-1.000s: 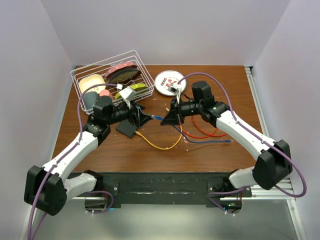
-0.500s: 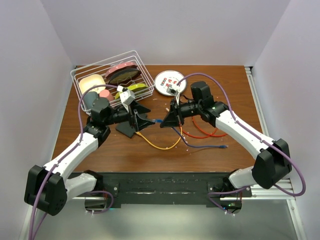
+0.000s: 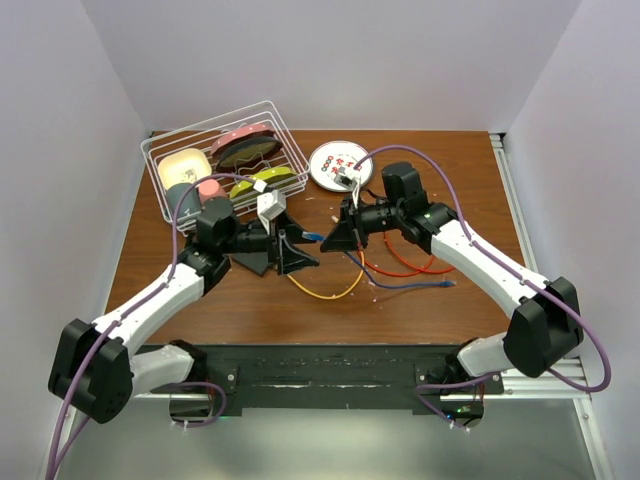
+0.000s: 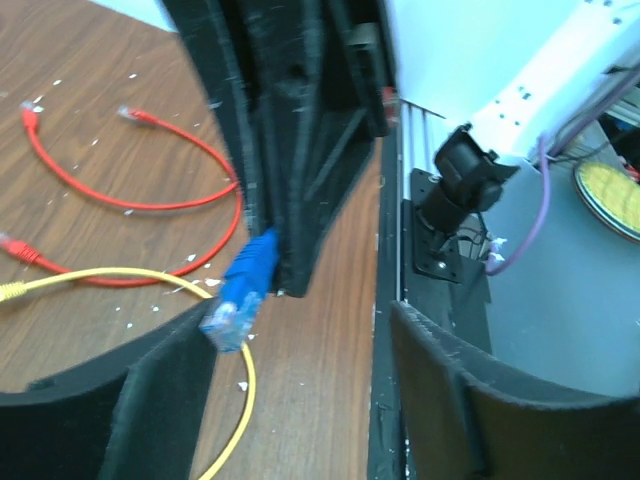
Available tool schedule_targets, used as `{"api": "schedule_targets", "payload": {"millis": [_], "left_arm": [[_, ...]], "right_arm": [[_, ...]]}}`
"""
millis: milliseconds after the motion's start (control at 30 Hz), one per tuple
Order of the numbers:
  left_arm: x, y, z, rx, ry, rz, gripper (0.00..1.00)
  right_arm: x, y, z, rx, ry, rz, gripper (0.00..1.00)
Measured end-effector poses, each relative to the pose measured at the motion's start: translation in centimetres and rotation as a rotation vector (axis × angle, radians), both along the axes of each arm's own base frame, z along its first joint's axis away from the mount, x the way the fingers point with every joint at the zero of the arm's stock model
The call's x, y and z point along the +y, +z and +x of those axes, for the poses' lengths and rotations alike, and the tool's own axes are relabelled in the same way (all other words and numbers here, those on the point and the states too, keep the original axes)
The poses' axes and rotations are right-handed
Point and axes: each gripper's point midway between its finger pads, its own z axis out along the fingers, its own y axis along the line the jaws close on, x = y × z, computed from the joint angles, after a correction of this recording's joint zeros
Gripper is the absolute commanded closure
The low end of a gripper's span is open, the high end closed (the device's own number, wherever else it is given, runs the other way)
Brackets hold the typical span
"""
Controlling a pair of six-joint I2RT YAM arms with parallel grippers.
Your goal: Insert the plug into the switch port
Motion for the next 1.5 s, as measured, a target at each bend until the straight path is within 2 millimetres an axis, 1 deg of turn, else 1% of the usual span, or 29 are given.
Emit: {"api": "schedule_targets", "payload": {"millis": [133, 167, 300, 400, 500, 533, 600, 633, 667, 700, 733, 833, 900, 967, 1000, 1033, 1100, 1167, 1200, 1300, 1433, 1467, 1500], "left_arm": [[-0.1, -0.6, 1.0, 0.017, 0.037, 0.012, 0.32], [-0.1, -0.6, 1.2, 0.020, 0.047, 0.012, 0.31], [0.0, -0.3, 2.3, 0.014, 0.106, 0.004, 0.31], [0.4, 0.0, 3.1, 0.011, 0.151, -0.001, 0.35], [1.2, 1.0, 4.1, -0.003, 0.211, -0.025, 0.46], [1.4, 1.5, 4.3, -0.017, 0.228, -0.039, 0.55], [1.8, 2.4, 4.3, -0.032, 0.242, -0.069, 0.65], [1.9, 2.7, 4.3, -0.036, 0.240, -0.083, 0.72], [1.8, 2.9, 4.2, -0.038, 0.230, -0.094, 0.73], [1.6, 3.0, 3.9, -0.039, 0.208, -0.103, 0.69], [1.5, 3.1, 3.7, -0.038, 0.191, -0.108, 0.60], [1.0, 2.8, 3.3, -0.023, 0.137, -0.115, 0.48], [0.9, 2.6, 3.0, -0.009, 0.120, -0.114, 0.49], [0.9, 2.7, 2.8, -0.011, 0.111, -0.115, 0.56], [0.9, 2.7, 2.8, -0.011, 0.108, -0.115, 0.65], [0.9, 2.7, 2.7, -0.012, 0.105, -0.115, 0.70], [0.9, 2.7, 2.6, -0.012, 0.101, -0.115, 0.78], [0.9, 2.8, 2.6, -0.014, 0.098, -0.119, 0.80], [0.9, 2.8, 2.6, -0.016, 0.096, -0.122, 0.87], [0.9, 2.8, 2.6, -0.014, 0.083, -0.126, 1.00], [0.8, 2.7, 2.6, -0.011, 0.071, -0.128, 1.00], [0.8, 2.7, 2.6, -0.012, 0.069, -0.128, 1.00], [0.8, 2.7, 2.6, -0.013, 0.069, -0.128, 1.00]], "right_arm": [[0.0, 0.0, 0.0, -0.001, -0.001, 0.002, 1.00], [0.0, 0.0, 0.0, -0.001, -0.001, 0.002, 1.00], [0.0, 0.0, 0.0, -0.001, -0.001, 0.002, 1.00], [0.0, 0.0, 0.0, -0.002, 0.000, 0.002, 1.00], [0.0, 0.0, 0.0, -0.003, 0.001, 0.002, 1.00], [0.0, 0.0, 0.0, -0.003, 0.001, 0.002, 1.00], [0.0, 0.0, 0.0, -0.003, 0.001, 0.002, 1.00], [0.0, 0.0, 0.0, -0.003, 0.001, 0.002, 1.00], [0.0, 0.0, 0.0, -0.003, 0.001, 0.002, 1.00], [0.0, 0.0, 0.0, -0.003, 0.000, 0.001, 1.00], [0.0, 0.0, 0.0, -0.003, 0.000, 0.001, 1.00], [0.0, 0.0, 0.0, -0.003, -0.001, 0.001, 1.00], [0.0, 0.0, 0.0, -0.003, -0.001, 0.001, 1.00], [0.0, 0.0, 0.0, -0.002, -0.001, 0.001, 1.00], [0.0, 0.0, 0.0, 0.000, -0.002, 0.001, 1.00], [0.0, 0.0, 0.0, 0.000, -0.002, 0.001, 1.00], [0.0, 0.1, 0.0, 0.001, -0.002, 0.002, 1.00], [0.0, 0.1, 0.0, 0.001, -0.001, 0.002, 1.00], [0.0, 0.1, 0.0, 0.000, -0.001, 0.003, 1.00], [0.0, 0.1, 0.0, 0.000, -0.002, 0.003, 1.00], [0.0, 0.1, 0.0, 0.003, -0.003, 0.002, 1.00], [0.0, 0.1, 0.0, 0.004, -0.004, 0.002, 0.95], [0.0, 0.1, 0.0, 0.003, -0.004, 0.002, 0.81]]}}
